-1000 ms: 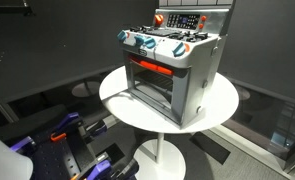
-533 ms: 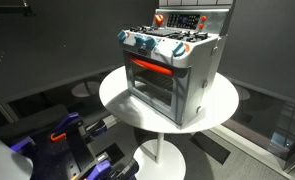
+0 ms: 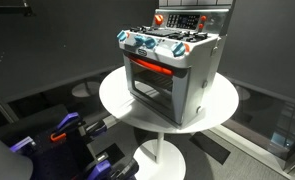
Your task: Press the top right orange button on the stove
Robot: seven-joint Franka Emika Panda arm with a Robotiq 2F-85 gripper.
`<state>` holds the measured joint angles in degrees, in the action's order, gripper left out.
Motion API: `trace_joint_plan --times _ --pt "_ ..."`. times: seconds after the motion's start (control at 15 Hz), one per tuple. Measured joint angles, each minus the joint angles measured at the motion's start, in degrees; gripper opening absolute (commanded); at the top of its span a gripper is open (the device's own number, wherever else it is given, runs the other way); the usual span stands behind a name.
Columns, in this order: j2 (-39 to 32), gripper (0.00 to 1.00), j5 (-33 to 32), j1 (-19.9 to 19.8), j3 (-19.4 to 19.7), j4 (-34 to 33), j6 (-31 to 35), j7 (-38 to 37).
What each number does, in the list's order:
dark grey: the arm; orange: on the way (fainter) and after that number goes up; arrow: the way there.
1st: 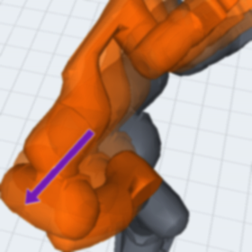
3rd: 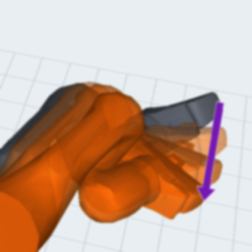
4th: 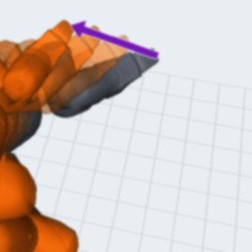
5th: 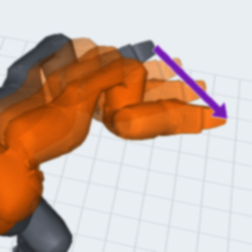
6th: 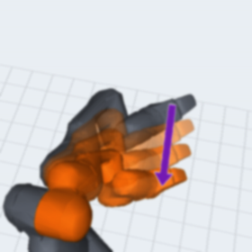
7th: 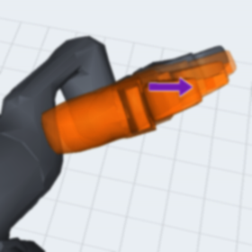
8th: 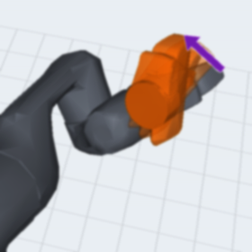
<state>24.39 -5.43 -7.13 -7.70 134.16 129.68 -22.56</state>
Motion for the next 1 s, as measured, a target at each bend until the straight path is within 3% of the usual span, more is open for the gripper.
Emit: trace_joint_plan --times 0.47,1.0 --pt "-5.9 1.00 -4.4 -2.3 2.4 -2.8 3.4 -0.7" --pt "-6.0 1.00 -4.4 -1.9 2.5 -2.7 3.5 -0.7"
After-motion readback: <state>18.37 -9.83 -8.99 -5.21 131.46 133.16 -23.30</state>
